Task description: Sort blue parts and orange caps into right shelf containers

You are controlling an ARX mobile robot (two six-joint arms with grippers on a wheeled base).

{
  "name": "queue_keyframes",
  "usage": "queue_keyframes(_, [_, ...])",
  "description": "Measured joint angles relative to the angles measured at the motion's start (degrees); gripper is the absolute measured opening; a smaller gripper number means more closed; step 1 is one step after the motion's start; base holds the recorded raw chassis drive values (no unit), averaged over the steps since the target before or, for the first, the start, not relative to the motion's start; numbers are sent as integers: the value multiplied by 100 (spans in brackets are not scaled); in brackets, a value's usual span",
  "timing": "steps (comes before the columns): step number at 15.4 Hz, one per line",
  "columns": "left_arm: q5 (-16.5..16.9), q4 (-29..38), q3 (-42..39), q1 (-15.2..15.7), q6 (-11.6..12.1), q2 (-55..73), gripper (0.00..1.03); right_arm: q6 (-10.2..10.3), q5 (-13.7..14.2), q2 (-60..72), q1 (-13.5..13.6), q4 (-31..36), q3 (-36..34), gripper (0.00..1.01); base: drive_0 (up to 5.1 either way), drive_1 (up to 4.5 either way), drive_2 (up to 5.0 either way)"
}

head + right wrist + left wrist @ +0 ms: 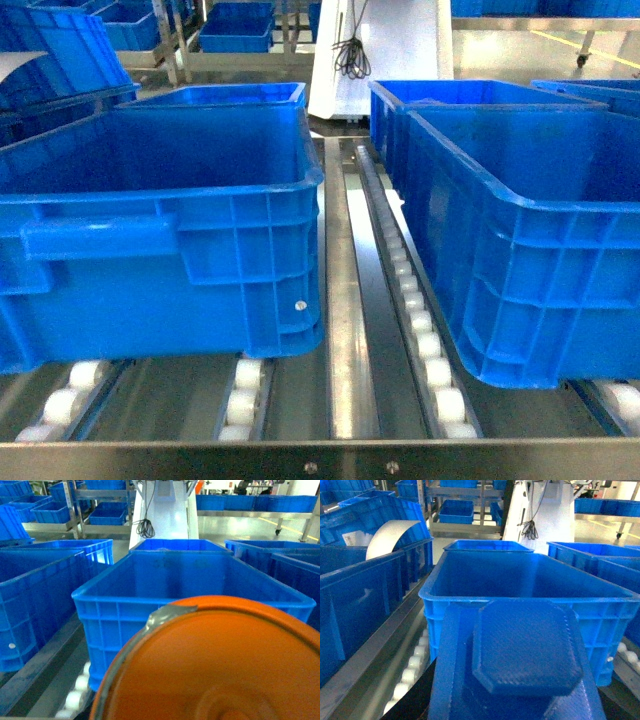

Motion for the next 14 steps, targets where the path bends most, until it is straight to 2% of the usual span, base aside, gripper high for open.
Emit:
queue_keyframes(2, [0, -2, 0, 0, 0, 0, 42, 0, 0, 0, 0, -9, 0, 43, 9, 439, -421])
queue_keyframes(14, [0, 0, 0, 0, 0, 0, 42, 0, 0, 0, 0, -4, 0, 43, 0, 0, 0])
